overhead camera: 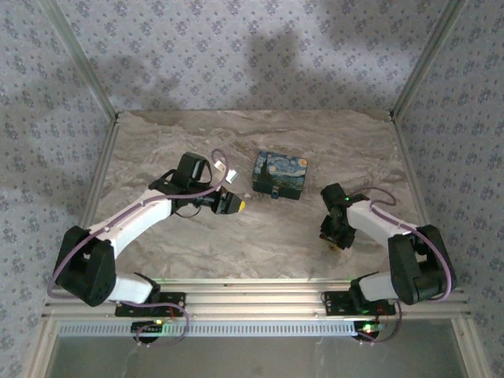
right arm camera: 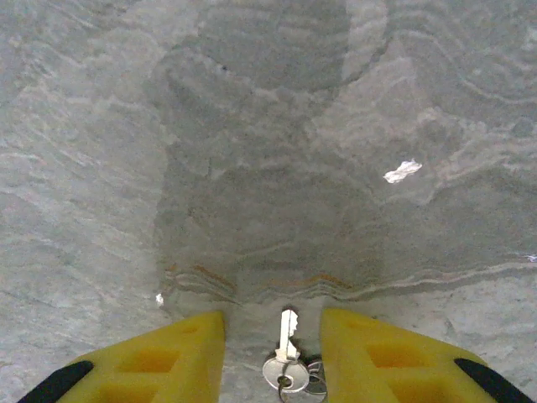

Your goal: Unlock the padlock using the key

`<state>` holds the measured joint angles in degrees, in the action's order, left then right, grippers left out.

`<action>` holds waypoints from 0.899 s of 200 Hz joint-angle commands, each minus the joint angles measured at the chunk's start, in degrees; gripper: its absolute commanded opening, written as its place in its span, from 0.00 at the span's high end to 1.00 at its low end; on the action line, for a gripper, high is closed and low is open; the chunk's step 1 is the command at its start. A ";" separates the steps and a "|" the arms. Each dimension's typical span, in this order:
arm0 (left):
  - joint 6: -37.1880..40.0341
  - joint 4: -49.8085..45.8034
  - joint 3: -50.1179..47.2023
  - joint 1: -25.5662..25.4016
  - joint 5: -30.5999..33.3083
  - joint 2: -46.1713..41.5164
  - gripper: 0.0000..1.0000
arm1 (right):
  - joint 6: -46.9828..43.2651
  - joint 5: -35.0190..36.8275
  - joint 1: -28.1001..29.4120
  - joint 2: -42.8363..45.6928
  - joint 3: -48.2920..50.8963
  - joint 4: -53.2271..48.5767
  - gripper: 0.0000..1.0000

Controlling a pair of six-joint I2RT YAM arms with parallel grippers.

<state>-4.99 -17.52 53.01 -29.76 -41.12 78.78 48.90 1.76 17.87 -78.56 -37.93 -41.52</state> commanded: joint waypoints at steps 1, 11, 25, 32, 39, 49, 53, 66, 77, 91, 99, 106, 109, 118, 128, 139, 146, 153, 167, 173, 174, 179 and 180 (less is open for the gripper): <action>0.25 1.57 0.15 -0.32 -1.63 -1.97 0.64 | 1.90 0.82 0.15 -1.59 0.86 1.18 0.66; 0.25 1.41 0.21 -0.36 -1.68 -2.16 0.64 | 1.87 1.07 0.20 -1.83 0.86 1.11 0.68; 0.33 0.94 0.32 -0.39 -1.68 -2.44 0.64 | 1.81 1.06 0.32 -1.95 0.87 1.07 0.72; 0.33 0.79 0.34 -0.39 -1.53 -2.72 0.64 | 1.72 1.05 0.47 -1.91 0.84 1.00 0.74; 0.38 0.60 0.26 -0.37 -1.44 -2.91 0.64 | 1.73 0.97 0.74 -1.91 0.86 0.86 0.76; 0.42 0.47 0.08 -0.33 -1.25 -3.32 0.64 | 1.71 1.01 1.18 -2.00 0.87 0.83 0.81; 0.42 0.40 0.02 -0.41 -1.16 -3.45 0.64 | 1.63 0.97 1.41 -1.96 0.84 0.91 0.83; 0.38 0.07 -0.20 -0.38 -0.98 -3.79 0.64 | 1.53 0.99 2.00 -2.25 0.77 0.88 0.88; 0.31 -0.26 -0.28 -0.34 -0.92 -4.04 0.63 | 1.37 0.71 2.50 -2.40 0.62 0.99 0.93; 0.26 -0.65 -0.36 -0.32 -0.80 -4.35 0.63 | 1.32 0.29 3.12 -2.48 0.59 1.50 0.97; 0.24 -0.80 -0.52 -0.38 -0.71 -4.64 0.63 | 1.32 -0.06 3.52 -2.39 0.53 1.99 0.98; 0.08 -0.91 -0.64 -0.38 -0.58 -4.87 0.63 | 1.34 -0.47 3.91 -2.43 0.46 2.67 1.00; 0.09 -0.98 -0.76 -0.34 -0.54 -4.96 0.63 | 1.32 -0.81 4.14 -2.40 0.36 3.01 1.00; 0.08 -0.98 -0.96 -0.39 -0.41 -5.29 0.63 | 1.33 -1.47 4.85 -2.25 0.03 4.18 1.00; 0.07 -1.24 -1.14 -0.39 -0.20 -5.64 0.63 | 1.35 -2.08 6.01 -2.15 -0.67 5.45 1.00; 0.12 -1.44 -1.26 -0.37 -0.14 -5.88 0.63 | 0.82 -2.37 7.54 -2.27 -2.09 6.66 1.00; 0.07 -1.55 -1.33 -0.38 -0.03 -6.05 0.63 | 0.67 -2.27 8.53 -2.48 -3.16 6.80 1.00; 0.06 -1.64 -1.42 -0.37 -0.01 -6.24 0.63 | 0.42 -2.16 9.54 -2.88 -4.34 6.80 1.00; -0.06 -1.72 -1.59 -0.36 0.08 -6.58 0.63 | -0.32 -2.37 11.37 -3.80 -6.67 6.80 1.00; -0.05 -1.73 -1.68 -0.36 0.16 -6.70 0.63 | -0.55 -2.32 12.07 -4.25 -7.73 6.80 1.00; -0.08 -1.73 -1.68 -0.37 0.16 -6.80 0.63 | -0.56 -2.30 12.18 -4.37 -7.88 6.80 1.00; -0.09 -1.73 -1.75 -0.36 0.23 -6.92 0.63 | -0.77 -2.17 12.78 -4.62 -8.76 6.81 1.00; -0.10 -1.73 -1.76 -0.37 0.24 -6.90 0.63 | -0.85 -2.14 12.88 -4.69 -8.97 6.80 1.00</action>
<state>-5.02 -18.26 51.81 -29.76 -41.01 74.04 49.47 2.28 28.16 -81.87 -42.30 -38.39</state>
